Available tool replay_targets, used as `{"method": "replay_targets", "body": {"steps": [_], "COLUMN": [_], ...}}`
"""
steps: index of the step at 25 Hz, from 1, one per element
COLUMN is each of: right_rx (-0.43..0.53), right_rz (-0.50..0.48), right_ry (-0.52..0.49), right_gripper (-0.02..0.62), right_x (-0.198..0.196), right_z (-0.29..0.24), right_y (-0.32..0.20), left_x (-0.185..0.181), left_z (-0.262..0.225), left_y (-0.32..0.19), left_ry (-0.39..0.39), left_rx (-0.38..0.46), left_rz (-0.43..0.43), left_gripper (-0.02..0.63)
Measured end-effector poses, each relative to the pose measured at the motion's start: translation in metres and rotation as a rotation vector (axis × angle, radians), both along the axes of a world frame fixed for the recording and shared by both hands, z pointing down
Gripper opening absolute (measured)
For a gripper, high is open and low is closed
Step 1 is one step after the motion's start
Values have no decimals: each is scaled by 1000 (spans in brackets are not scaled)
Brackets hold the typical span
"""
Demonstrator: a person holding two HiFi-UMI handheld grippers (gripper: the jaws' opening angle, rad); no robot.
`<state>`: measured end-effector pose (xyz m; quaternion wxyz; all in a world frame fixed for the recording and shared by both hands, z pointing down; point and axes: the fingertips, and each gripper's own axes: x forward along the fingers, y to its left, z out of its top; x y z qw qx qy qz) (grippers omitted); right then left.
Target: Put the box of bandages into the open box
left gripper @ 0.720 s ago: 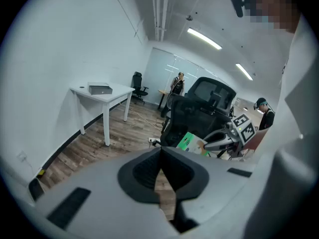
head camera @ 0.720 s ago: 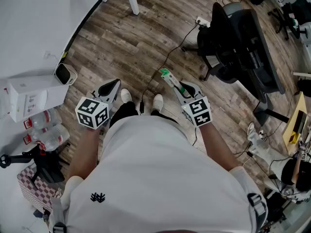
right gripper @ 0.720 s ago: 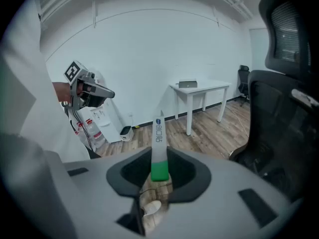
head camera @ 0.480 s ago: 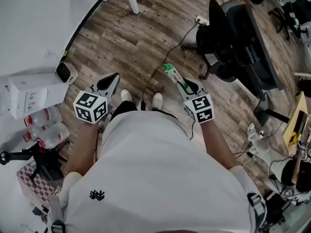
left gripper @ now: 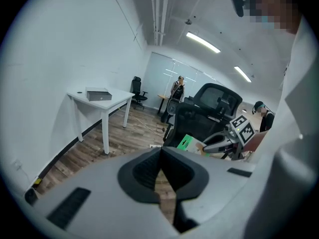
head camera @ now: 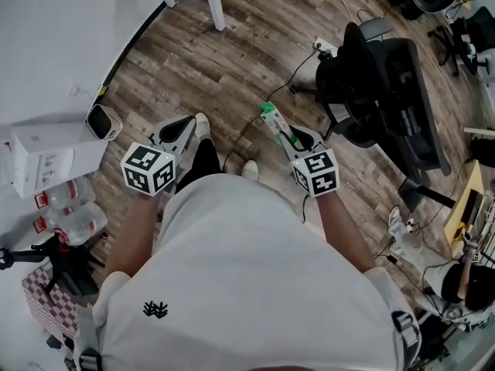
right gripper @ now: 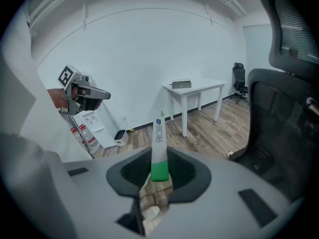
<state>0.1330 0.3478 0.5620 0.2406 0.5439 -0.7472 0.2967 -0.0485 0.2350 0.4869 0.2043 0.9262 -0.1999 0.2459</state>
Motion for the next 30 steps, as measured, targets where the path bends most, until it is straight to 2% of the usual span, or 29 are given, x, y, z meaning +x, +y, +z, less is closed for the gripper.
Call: {"method": "replay_targets", "body": {"steps": [7,16,20,25,30], "right_rx": [-15,5,24,24,55], "right_rz": [69,85,61,11,-69], "right_ry": [36,96,101,120,116], "right_gripper": [91,89,91,91,91], "right_x": [4,-8,-11,1,24], "right_z": [-9,-26,-35,-34,-32], "right_y": [-78,-200,-233,-291,-376], "left_x": [7,-22,-27,-26,-21], "left_z": [-1,11,7,2,2], "left_y": [-79,-171,-191,-232,-284], "left_ry": [43,45,64,101,66], "left_rx": [13,-6,4,5,27], "left_rz": [81,142,115,31,-50], "left_gripper": [8,8,8,8,8]}}
